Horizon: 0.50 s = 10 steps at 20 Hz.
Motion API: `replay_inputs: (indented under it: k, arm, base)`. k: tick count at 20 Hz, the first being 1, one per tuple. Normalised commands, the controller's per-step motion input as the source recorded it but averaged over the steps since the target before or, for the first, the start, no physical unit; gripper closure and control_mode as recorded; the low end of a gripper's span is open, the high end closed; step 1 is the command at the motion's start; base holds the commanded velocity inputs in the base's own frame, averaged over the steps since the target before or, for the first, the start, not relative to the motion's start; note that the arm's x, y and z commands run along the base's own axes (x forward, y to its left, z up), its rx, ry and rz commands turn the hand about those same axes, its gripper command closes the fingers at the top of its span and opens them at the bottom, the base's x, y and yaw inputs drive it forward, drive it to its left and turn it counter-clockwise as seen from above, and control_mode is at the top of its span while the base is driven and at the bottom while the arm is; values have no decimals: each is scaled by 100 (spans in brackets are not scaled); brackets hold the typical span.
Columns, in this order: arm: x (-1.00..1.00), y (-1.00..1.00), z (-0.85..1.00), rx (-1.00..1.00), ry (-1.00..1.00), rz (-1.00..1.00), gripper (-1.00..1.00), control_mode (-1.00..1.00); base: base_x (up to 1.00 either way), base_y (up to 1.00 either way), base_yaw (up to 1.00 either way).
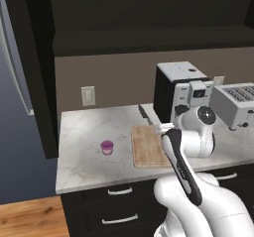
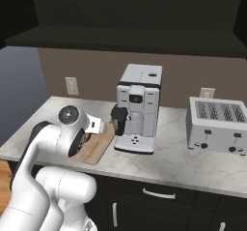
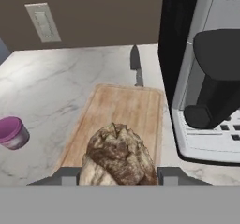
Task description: Pick the bread, place it on the cutting board, pick the jam, place it on the counter, and close the cabinet.
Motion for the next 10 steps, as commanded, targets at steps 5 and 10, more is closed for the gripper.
replay_inputs:
  k: [5, 10]
  arm:
    - [22, 1, -24, 0, -10, 0, 100, -100]
    - [21, 0, -21, 0, -11, 0, 100, -100]
  base:
    - [0, 0, 0]
    - [0, 0, 0]
